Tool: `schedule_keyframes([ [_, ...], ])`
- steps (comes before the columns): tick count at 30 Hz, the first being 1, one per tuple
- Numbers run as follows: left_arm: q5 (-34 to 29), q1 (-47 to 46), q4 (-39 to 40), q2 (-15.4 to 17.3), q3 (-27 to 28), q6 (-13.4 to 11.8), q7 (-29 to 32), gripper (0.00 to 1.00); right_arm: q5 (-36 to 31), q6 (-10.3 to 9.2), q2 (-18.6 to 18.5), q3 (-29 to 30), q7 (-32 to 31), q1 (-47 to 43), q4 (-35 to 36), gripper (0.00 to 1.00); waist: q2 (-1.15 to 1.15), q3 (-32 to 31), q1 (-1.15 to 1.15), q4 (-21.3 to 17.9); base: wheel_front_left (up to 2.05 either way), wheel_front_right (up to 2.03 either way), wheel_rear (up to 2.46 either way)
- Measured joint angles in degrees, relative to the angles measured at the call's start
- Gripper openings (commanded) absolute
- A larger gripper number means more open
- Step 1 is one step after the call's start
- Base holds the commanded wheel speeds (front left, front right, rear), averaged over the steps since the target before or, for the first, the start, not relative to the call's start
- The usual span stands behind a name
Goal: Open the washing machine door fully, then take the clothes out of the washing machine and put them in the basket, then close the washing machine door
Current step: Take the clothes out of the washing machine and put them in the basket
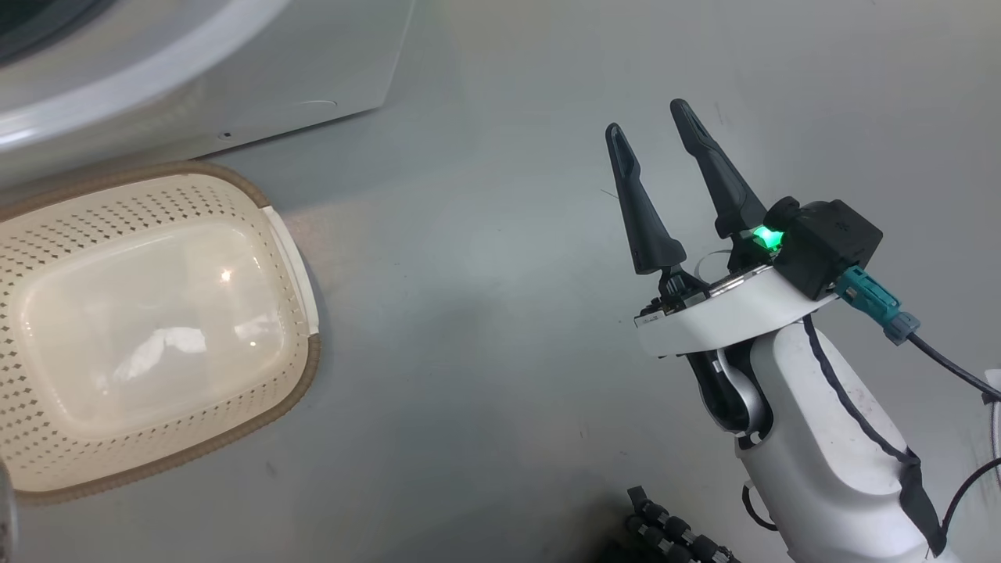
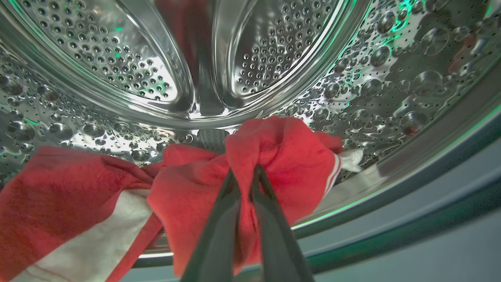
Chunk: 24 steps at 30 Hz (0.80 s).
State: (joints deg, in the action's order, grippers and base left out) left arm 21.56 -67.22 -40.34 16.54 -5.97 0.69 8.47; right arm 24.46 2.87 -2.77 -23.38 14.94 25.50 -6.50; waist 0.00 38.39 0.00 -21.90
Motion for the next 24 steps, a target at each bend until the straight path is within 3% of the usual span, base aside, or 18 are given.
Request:
schedule_keyframes([
  [11,-0.1,7.9,2.6,-3.4,-1.4,1.6,-9.2,0.0,-3.7,0.08,0.0,1.3,0.0,-0.2,-2.6,1.0,0.0,-4.4,0.0,3.7,0.0,0.0,0.0],
  [24,0.0,21.3,6.6,-6.4,-1.1,1.0,-19.0,0.0,-6.5,0.25,-0.2,5.1,0.0,-4.6,-6.1,1.0,0.0,-11.6,0.0,8.5,0.0,0.0,0.0],
])
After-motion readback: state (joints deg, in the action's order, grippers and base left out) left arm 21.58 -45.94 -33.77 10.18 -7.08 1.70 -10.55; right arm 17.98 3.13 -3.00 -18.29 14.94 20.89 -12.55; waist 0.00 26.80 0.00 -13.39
